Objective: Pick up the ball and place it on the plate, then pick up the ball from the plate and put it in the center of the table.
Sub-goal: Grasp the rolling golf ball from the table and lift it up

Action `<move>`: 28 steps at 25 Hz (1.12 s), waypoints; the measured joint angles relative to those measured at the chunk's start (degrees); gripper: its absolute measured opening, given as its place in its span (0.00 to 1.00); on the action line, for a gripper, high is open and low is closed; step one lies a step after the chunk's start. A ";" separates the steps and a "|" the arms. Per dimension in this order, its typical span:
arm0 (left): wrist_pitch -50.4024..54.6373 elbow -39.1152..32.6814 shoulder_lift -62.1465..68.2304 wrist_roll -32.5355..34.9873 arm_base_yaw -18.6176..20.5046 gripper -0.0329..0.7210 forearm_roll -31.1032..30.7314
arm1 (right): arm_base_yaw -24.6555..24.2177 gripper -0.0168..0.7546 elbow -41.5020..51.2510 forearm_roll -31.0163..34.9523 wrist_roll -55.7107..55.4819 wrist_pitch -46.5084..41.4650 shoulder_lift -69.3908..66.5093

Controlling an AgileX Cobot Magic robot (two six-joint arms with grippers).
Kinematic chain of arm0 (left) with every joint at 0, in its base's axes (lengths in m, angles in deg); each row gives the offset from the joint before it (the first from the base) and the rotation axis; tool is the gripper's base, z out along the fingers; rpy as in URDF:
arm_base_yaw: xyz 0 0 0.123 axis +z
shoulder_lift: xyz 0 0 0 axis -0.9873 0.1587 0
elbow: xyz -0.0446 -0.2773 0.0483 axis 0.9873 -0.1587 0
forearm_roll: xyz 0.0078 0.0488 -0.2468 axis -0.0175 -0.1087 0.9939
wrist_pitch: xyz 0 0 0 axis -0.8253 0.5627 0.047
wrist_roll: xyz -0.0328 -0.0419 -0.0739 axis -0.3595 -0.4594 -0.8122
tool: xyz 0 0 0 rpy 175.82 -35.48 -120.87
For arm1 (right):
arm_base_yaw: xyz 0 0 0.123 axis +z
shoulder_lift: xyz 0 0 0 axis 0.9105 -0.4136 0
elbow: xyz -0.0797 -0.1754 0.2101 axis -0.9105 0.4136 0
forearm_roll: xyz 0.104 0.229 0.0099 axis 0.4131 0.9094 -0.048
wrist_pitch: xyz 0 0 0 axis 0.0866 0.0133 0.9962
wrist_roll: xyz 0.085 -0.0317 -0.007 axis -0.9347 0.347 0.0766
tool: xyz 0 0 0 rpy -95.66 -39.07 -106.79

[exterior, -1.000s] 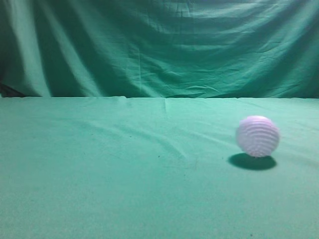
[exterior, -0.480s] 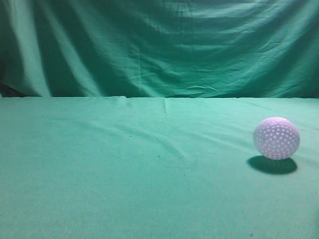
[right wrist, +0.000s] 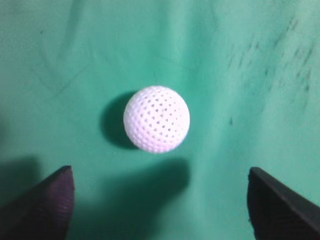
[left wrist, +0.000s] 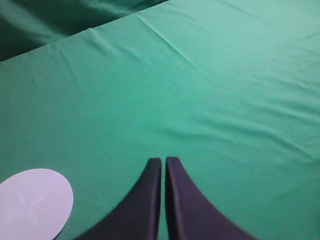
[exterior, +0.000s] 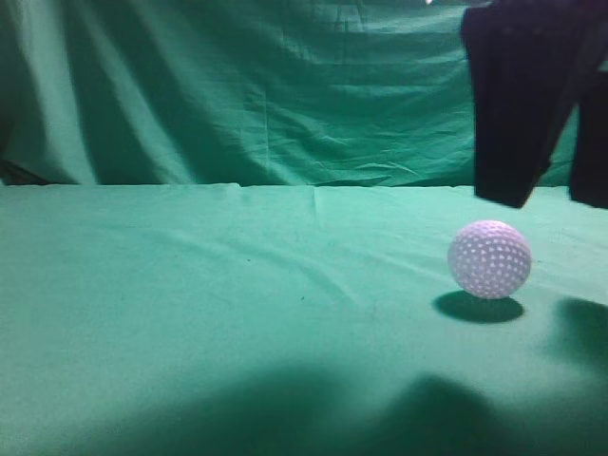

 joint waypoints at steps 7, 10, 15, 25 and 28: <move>0.00 0.00 -0.09 0.00 0.00 0.04 0.00 | 1.51 0.83 -5.83 -1.96 0.11 0.47 -8.45; 0.00 0.00 -0.09 0.00 0.00 0.04 0.00 | 1.61 0.78 -7.35 -2.31 0.11 0.60 -11.65; 0.00 0.00 -0.09 0.00 0.00 0.04 0.00 | 1.61 0.66 -8.53 -3.25 0.11 0.47 -14.07; 0.46 0.00 -0.09 0.00 0.00 0.04 0.46 | 1.61 0.45 -14.31 -8.39 -3.35 -4.59 -14.19; 0.84 0.00 -0.20 -1.53 0.00 0.04 0.70 | 1.61 0.45 -20.28 -8.49 -3.59 -5.43 -14.54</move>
